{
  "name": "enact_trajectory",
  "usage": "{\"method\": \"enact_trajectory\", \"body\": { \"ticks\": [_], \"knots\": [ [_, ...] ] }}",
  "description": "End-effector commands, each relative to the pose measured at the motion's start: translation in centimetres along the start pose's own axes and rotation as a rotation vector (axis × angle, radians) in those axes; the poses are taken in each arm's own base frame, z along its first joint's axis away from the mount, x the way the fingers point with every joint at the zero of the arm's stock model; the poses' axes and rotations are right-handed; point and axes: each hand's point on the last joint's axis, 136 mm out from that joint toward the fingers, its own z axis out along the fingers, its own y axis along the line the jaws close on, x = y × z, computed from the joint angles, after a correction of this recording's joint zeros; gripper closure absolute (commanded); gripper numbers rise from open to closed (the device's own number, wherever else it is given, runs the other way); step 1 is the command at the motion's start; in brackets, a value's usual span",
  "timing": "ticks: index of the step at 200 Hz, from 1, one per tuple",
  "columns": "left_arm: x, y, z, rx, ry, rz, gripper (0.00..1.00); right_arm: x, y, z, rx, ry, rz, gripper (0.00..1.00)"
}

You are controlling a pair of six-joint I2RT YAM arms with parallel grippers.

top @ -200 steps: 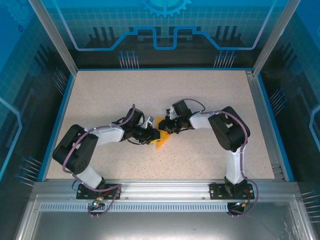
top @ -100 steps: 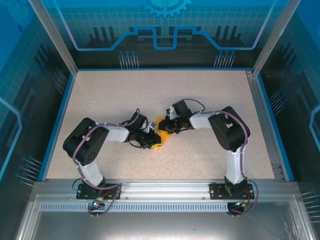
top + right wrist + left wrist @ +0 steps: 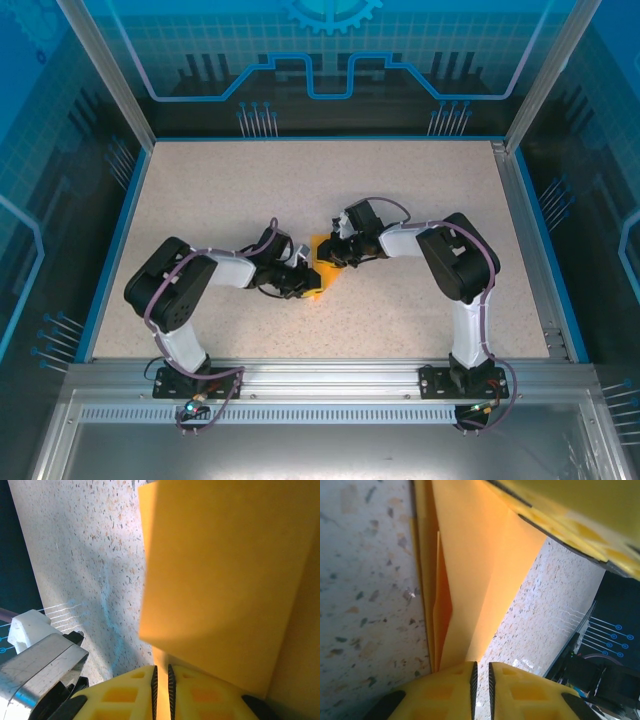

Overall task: Fold a paper plane with a square sheet of paper (pick it up from the middle)
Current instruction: Fourth fold the wing at the center of the table.

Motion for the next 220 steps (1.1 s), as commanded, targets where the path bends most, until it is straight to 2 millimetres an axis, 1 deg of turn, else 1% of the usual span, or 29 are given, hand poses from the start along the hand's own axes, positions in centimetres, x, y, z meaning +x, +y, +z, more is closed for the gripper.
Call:
{"method": "enact_trajectory", "body": {
  "ticks": [1,13,32,53,70,82,103,124,151,168,176,187,220],
  "knots": [
    [5.1,3.9,0.1,-0.108,0.154,-0.13,0.81,2.4,-8.0,0.9,0.239,0.044,0.129,0.83],
    [5.5,3.9,0.0,-0.105,0.17,-0.137,0.81,2.3,-8.0,0.9,0.236,0.044,0.127,0.83],
    [6.3,4.5,-0.2,-0.12,0.181,-0.168,0.81,2.4,-8.0,1.0,0.235,0.048,0.127,0.83],
    [6.8,5.2,-0.3,-0.142,0.188,-0.194,0.82,2.4,-8.1,0.9,0.237,0.046,0.128,0.83],
    [7.1,5.4,-0.4,-0.145,0.19,-0.218,0.83,2.5,-8.1,0.9,0.235,0.048,0.13,0.83],
    [7.1,5.2,-0.5,-0.133,0.181,-0.221,0.83,2.5,-8.1,0.9,0.234,0.047,0.129,0.83],
    [6.8,3.8,-1.1,-0.088,0.154,-0.196,0.83,2.6,-8.2,0.9,0.235,0.048,0.131,0.83],
    [5.7,1.2,-2.3,-0.026,0.093,-0.134,0.82,2.8,-8.3,1.0,0.235,0.048,0.133,0.83],
    [2.7,-2.0,-3.9,0.018,-0.023,-0.071,0.81,2.9,-8.4,1.1,0.235,0.051,0.137,0.83],
    [0.9,-3.9,-4.2,0.06,-0.068,-0.042,0.8,2.8,-8.4,1.1,0.234,0.05,0.136,0.83],
    [0.1,-4.5,-4.1,0.068,-0.082,-0.04,0.8,2.8,-8.4,1.1,0.232,0.05,0.136,0.83],
    [-0.7,-4.7,-3.6,0.064,-0.087,-0.047,0.79,2.8,-8.3,1.1,0.231,0.05,0.134,0.83],
    [-2.3,-3.8,-1.8,0.069,-0.091,-0.091,0.76,2.7,-8.2,1.1,0.228,0.047,0.133,0.83]
  ]
}}
